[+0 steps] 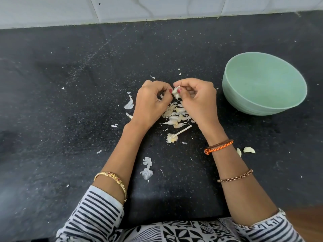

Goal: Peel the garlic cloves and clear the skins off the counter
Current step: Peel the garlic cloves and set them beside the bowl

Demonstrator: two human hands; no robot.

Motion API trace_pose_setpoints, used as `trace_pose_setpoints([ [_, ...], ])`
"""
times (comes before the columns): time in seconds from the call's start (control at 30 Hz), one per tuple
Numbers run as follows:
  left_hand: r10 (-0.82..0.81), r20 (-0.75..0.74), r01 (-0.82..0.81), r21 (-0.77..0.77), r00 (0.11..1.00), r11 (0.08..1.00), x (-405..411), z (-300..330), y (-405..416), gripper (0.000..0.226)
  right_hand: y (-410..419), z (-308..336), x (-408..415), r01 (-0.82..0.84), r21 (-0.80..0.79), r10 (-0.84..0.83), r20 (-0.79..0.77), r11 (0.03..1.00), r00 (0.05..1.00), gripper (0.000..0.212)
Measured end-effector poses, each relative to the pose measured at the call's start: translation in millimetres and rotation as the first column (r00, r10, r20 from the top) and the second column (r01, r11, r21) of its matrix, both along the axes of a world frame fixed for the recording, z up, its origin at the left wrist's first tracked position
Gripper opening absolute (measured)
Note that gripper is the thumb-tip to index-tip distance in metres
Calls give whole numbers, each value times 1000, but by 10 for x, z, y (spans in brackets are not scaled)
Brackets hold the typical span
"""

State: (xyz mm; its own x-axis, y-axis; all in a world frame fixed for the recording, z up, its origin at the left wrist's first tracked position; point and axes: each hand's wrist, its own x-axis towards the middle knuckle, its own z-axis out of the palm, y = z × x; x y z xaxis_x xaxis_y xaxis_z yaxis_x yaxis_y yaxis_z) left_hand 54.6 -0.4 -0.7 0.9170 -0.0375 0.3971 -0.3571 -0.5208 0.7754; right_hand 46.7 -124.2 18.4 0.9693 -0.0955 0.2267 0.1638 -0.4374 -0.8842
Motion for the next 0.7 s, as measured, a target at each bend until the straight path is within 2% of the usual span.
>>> trace_pose_setpoints([
  [0.1, -11, -36, 8, -96, 999, 995, 9, -3, -6, 14, -12, 35, -5, -11, 113, 19, -73, 994, 997, 19],
  [0.23, -38, -47, 30, -165, 998, 986, 5, 13, -9, 16, -31, 121, -37, -73, 391, 152, -175, 918, 973, 14],
  [0.4, 43, -73, -59, -228, 996, 972, 34, 28, 49, 17, -85, 142, -37, -23, 516, 180, -257, 856, 949, 13],
  [0.47, 91, -109, -119, -288, 990, 950, 56, 21, 90, 27, -115, 148, -30, 3, 549, 164, -255, 836, 953, 14],
  [0.57, 103, -56, -114, -286, 993, 951, 53, 2, 106, 47, -104, 139, -31, 32, 579, 142, -252, 814, 957, 13],
  [0.6, 75, -34, -81, -259, 997, 962, 46, -7, 94, 45, -94, 132, -35, 49, 604, 134, -255, 795, 958, 13],
  [0.7, -68, -24, 59, -266, 997, 962, 25, 8, 46, 18, -60, 119, -47, 91, 663, 104, -249, 743, 963, 13],
])
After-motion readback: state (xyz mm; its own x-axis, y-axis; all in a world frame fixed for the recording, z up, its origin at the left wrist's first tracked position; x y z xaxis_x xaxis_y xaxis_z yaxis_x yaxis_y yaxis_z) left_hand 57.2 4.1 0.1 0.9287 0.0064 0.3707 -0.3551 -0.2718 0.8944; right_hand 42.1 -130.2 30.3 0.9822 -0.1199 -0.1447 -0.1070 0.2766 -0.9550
